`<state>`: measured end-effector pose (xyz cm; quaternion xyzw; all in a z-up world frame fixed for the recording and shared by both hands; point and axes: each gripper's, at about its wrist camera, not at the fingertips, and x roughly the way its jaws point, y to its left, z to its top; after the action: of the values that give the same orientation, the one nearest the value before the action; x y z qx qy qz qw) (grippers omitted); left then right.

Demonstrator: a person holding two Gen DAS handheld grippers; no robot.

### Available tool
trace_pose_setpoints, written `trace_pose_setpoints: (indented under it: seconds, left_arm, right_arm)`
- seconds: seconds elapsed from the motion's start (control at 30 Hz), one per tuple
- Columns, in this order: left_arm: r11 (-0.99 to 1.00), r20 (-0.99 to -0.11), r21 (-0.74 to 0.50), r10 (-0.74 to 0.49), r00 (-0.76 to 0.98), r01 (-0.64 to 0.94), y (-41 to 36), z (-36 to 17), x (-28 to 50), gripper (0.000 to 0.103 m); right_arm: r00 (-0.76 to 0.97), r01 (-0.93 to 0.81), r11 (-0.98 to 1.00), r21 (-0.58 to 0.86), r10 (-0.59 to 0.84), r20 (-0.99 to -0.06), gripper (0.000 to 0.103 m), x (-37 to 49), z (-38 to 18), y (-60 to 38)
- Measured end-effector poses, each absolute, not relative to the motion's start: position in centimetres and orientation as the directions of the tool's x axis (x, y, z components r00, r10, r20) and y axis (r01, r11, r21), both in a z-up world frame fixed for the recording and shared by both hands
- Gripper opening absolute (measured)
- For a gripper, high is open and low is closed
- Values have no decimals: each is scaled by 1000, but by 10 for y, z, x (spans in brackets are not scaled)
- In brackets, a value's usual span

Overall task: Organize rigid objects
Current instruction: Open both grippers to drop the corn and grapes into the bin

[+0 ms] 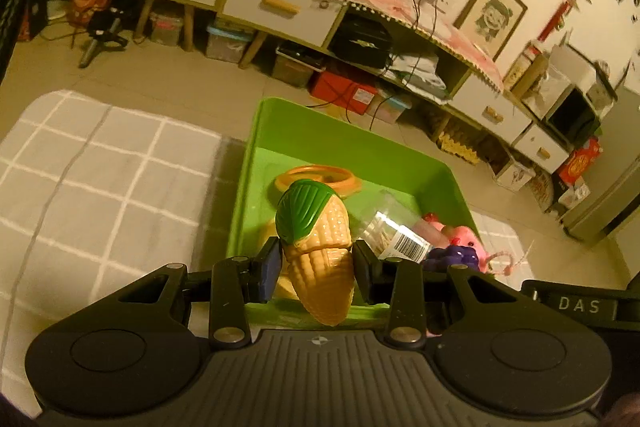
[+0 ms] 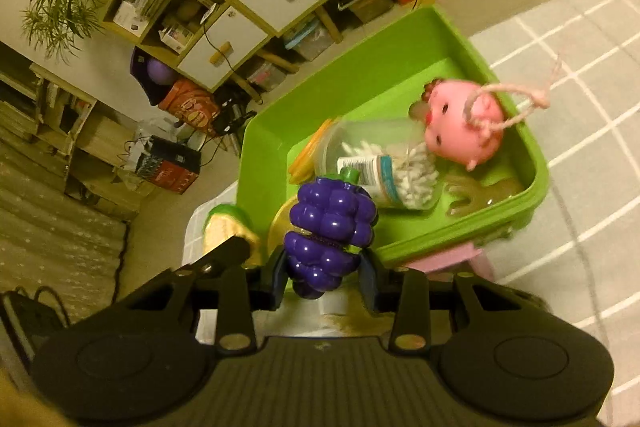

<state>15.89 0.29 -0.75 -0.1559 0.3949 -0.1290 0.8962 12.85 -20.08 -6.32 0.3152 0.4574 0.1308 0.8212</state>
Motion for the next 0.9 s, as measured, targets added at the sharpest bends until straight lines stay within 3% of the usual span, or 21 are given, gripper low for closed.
trace_pose_setpoints:
  seconds: [0.8, 0.87, 0.9]
  left_arm:
    - [938, -705, -332, -318, 634, 101, -8, -20, 176, 42]
    - [935, -696, -338, -323, 641, 105, -8, -18, 174, 47]
    - [932, -686, -345, -331, 648, 111, -8, -17, 172, 57]
  right_arm:
    - [577, 90, 788, 609, 457, -677, 8, 136, -62, -207]
    - [577, 94, 784, 613, 459, -676, 9, 134, -61, -209]
    - [576, 95, 782, 616, 461, -675, 9, 134, -60, -209]
